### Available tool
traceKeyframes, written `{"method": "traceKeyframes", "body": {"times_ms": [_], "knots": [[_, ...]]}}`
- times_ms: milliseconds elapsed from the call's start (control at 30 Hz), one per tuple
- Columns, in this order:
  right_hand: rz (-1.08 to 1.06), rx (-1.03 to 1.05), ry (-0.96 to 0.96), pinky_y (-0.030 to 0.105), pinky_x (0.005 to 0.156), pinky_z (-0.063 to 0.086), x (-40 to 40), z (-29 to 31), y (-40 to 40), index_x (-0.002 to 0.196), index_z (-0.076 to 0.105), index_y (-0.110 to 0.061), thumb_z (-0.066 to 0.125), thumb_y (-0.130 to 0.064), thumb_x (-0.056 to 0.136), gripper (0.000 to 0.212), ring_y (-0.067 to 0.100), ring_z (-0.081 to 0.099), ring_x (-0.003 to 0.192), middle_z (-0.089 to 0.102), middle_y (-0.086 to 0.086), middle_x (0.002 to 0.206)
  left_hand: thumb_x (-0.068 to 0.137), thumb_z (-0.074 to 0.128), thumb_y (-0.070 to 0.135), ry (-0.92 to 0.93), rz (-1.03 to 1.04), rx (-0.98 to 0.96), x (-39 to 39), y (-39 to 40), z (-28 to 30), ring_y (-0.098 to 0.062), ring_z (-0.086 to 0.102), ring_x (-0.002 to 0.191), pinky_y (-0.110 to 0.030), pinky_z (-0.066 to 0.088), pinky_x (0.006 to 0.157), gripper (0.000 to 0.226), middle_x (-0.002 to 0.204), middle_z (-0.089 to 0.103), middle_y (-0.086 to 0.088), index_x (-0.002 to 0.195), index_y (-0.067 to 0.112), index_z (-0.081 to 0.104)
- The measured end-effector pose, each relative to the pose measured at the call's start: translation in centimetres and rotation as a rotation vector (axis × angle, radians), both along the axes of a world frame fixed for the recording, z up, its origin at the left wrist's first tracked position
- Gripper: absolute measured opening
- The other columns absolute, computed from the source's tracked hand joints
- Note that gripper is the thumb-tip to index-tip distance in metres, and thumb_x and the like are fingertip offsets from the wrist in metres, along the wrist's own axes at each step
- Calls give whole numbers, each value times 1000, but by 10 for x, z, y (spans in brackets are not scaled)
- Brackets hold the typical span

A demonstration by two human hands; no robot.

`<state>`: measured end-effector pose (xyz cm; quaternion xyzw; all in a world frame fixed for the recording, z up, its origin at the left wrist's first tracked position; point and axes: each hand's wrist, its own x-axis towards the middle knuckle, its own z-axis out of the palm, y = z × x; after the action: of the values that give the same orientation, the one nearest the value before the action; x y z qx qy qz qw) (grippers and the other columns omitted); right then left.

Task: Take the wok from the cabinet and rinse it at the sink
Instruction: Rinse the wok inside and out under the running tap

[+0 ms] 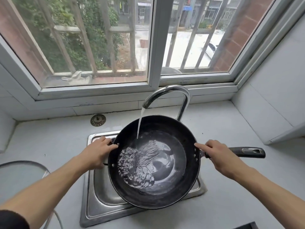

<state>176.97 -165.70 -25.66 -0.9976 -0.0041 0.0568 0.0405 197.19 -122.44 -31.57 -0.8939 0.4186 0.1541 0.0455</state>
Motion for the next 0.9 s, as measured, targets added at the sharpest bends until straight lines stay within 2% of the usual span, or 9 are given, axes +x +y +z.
{"method": "traceKeyframes", "body": {"times_ms": [167, 300, 467, 533, 633, 767, 900], "knots": [[7, -59, -39, 36, 67, 49, -3, 26, -9, 135, 48, -39, 55, 19, 67, 89, 20, 48, 74, 49, -4, 88, 57, 80, 30, 16, -4, -47, -3, -18, -7, -23, 38, 116, -39, 46, 94, 97, 132, 45, -3, 145, 28, 40], [12, -98, -65, 38, 62, 50, -10, 42, -15, 132, 49, -39, 56, 20, 64, 90, 21, 50, 71, 49, -4, 86, 54, 79, 28, 25, -14, -81, -5, -32, -13, -23, 39, 115, -34, 45, 93, 99, 130, 45, -2, 145, 28, 39], [-11, -163, -49, 38, 64, 49, -19, 53, -9, 132, 50, -36, 55, 20, 64, 88, 22, 49, 72, 51, -1, 89, 37, 80, 29, 24, -24, -149, -5, -35, -32, -24, 46, 103, -32, 47, 87, 103, 123, 53, -5, 136, 25, 51], [-14, -188, -64, 36, 60, 48, -21, 55, -6, 130, 51, -35, 57, 21, 59, 91, 21, 48, 70, 50, -1, 87, 36, 81, 30, 19, -23, -174, -5, -35, -36, -25, 47, 102, -33, 47, 87, 104, 123, 53, -5, 135, 25, 50], [6, -228, -150, 33, 49, 46, -23, 57, -1, 123, 60, -29, 62, 22, 45, 93, 17, 42, 61, 50, -2, 79, 38, 81, 27, 20, -11, -221, -3, -35, -38, -24, 46, 103, -34, 49, 86, 103, 124, 52, -4, 135, 27, 46], [16, -286, -229, 31, 45, 43, -25, 67, 8, 118, 65, -26, 60, 22, 41, 90, 14, 32, 61, 49, -3, 74, 40, 81, 21, 11, -6, -261, 2, -40, -37, -26, 46, 107, -37, 52, 86, 102, 124, 51, -4, 135, 24, 45], [21, -332, -246, 34, 43, 41, -25, 80, 17, 115, 66, -22, 55, 22, 39, 89, 19, 44, 56, 49, -2, 73, 40, 82, 20, 7, -7, -271, 5, -47, -41, -27, 46, 108, -33, 51, 87, 103, 124, 51, -6, 136, 21, 46]]}}
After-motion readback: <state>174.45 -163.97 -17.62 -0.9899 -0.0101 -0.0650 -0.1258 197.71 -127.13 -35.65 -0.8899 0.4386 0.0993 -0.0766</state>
